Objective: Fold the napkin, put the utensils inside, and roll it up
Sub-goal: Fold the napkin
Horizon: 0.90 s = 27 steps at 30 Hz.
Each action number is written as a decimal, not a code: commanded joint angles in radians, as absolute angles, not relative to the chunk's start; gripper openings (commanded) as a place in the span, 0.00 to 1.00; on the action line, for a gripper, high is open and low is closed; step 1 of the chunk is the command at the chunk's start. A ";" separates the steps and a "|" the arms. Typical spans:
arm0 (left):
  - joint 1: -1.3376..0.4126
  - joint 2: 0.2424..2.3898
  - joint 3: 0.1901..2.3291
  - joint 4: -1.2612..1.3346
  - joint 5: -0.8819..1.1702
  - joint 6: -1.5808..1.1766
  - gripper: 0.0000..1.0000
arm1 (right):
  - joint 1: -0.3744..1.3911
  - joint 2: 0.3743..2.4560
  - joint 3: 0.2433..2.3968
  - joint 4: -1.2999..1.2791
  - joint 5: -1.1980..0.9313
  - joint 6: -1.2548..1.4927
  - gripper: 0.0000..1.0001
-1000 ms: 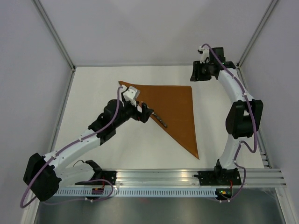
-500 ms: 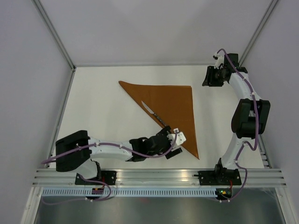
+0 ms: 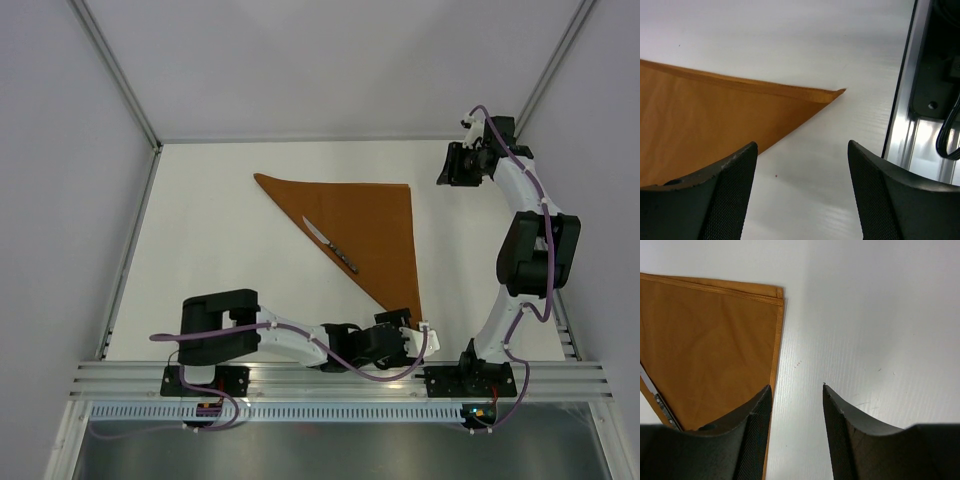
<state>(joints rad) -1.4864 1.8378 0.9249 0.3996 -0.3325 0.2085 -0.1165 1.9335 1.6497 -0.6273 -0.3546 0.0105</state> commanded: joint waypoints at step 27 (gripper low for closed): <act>-1.513 2.025 1.060 0.555 -0.339 0.296 0.63 | -0.126 1.921 1.641 -0.581 -0.373 0.009 0.48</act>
<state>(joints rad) -1.5093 2.0048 1.0225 0.4931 -0.3573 0.2646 -0.1219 1.9335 1.6413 -0.6044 -0.3622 0.0074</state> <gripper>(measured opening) 0.639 0.479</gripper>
